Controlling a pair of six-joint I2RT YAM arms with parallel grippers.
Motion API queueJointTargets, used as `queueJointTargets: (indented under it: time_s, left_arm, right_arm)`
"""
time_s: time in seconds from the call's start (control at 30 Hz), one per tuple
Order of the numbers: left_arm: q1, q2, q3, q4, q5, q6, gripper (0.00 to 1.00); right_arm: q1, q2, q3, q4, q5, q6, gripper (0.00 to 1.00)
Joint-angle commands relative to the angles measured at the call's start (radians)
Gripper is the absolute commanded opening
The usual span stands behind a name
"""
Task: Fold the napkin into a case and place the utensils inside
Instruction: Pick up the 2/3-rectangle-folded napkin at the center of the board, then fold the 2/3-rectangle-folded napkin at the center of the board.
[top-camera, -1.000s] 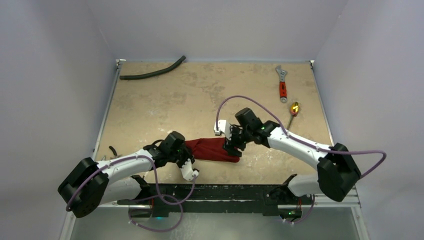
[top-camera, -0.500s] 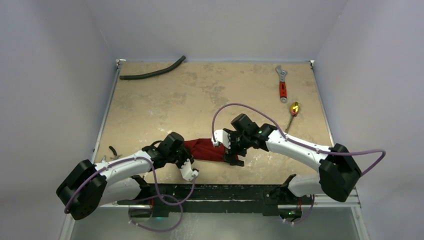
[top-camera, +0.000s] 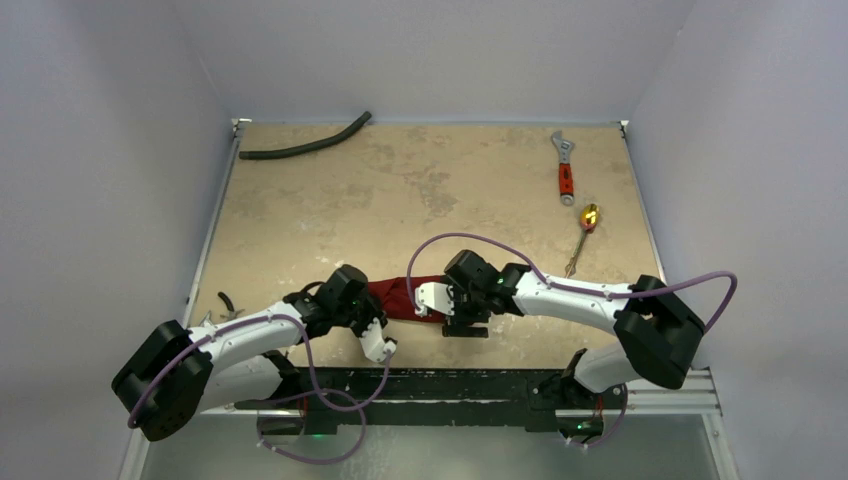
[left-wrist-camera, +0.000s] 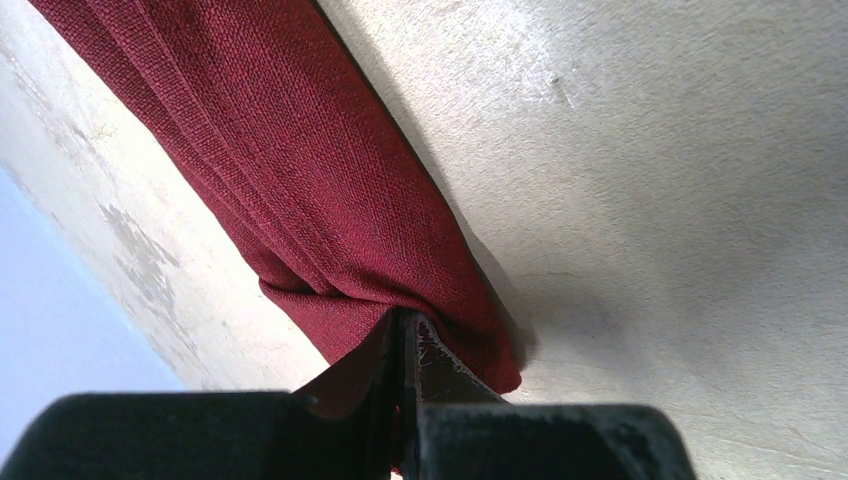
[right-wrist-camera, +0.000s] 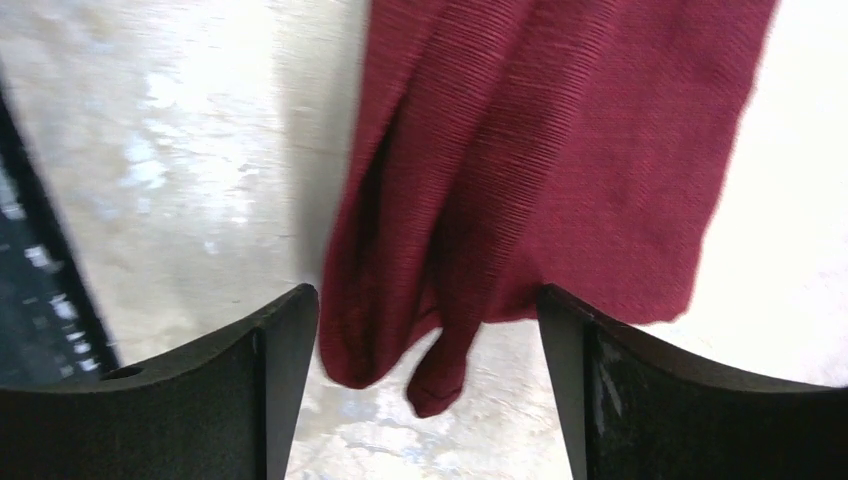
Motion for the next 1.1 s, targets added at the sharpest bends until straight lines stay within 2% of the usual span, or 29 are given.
queueJointTargets:
  time_s: [0.0,0.23,0.37,0.53,0.63,0.77,0.9,0.97,1.07]
  left_arm:
    - [0.005,0.029,-0.059,-0.213,-0.022,-0.034,0.0]
    - [0.005,0.03,-0.062,-0.207,-0.018,-0.016,0.0]
    - [0.006,0.03,-0.064,-0.201,-0.019,-0.009,0.0]
    - [0.006,0.025,-0.06,-0.202,-0.029,-0.012,0.0]
    - [0.006,0.015,-0.041,-0.181,-0.03,-0.055,0.0]
    - [0.006,0.016,0.013,-0.219,-0.012,-0.084,0.0]
    - [0.005,0.007,0.083,-0.313,0.039,-0.099,0.32]
    - [0.005,-0.017,0.109,-0.355,0.062,-0.103,0.38]
    - [0.005,-0.054,0.147,-0.421,0.104,-0.108,0.4]
  right_arm:
    - [0.007,-0.019,-0.02,0.115,0.179,-0.01,0.79]
    - [0.008,-0.062,-0.023,0.15,0.142,0.018,0.58]
    - [0.008,-0.051,-0.001,0.132,0.061,0.029,0.34]
    - [0.008,-0.046,0.011,0.103,0.004,0.025,0.18]
    - [0.006,0.003,0.041,0.074,-0.011,0.045,0.03]
    - [-0.026,0.144,0.139,0.015,-0.032,0.062,0.0]
    - [-0.064,0.204,0.193,-0.014,-0.058,0.065,0.0]
    - [-0.078,0.207,0.2,-0.013,-0.06,0.071,0.0]
    - [-0.089,0.2,0.202,-0.013,-0.075,0.074,0.0]
